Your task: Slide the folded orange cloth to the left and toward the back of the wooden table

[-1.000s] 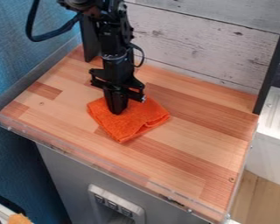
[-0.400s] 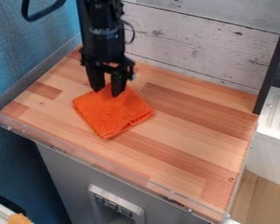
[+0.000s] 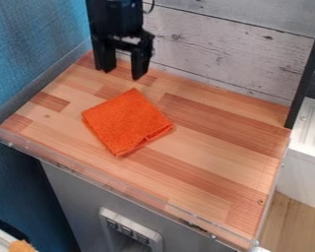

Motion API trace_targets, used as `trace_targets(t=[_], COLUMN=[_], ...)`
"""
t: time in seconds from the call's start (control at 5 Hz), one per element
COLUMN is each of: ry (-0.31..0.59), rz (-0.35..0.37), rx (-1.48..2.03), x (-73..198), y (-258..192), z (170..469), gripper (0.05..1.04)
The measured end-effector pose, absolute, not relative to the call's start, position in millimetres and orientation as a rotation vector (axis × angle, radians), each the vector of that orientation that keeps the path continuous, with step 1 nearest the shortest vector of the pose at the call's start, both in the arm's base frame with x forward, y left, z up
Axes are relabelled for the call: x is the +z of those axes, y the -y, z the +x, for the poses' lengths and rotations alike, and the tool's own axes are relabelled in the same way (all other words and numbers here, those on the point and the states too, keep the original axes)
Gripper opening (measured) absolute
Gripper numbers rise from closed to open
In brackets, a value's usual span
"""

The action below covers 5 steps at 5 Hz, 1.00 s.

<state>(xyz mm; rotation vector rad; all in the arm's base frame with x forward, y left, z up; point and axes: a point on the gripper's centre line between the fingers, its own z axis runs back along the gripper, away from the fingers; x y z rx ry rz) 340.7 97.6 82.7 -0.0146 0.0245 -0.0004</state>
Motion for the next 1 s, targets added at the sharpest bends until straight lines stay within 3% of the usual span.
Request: trace_targets(t=[0.4,1.0], ry=[0.026,0.04], rz=[-0.002,0.015], rx=[0.008,0.013], x=[116,126], y=[-106,-110], z=[358,362], gripper=[0.999,0.999])
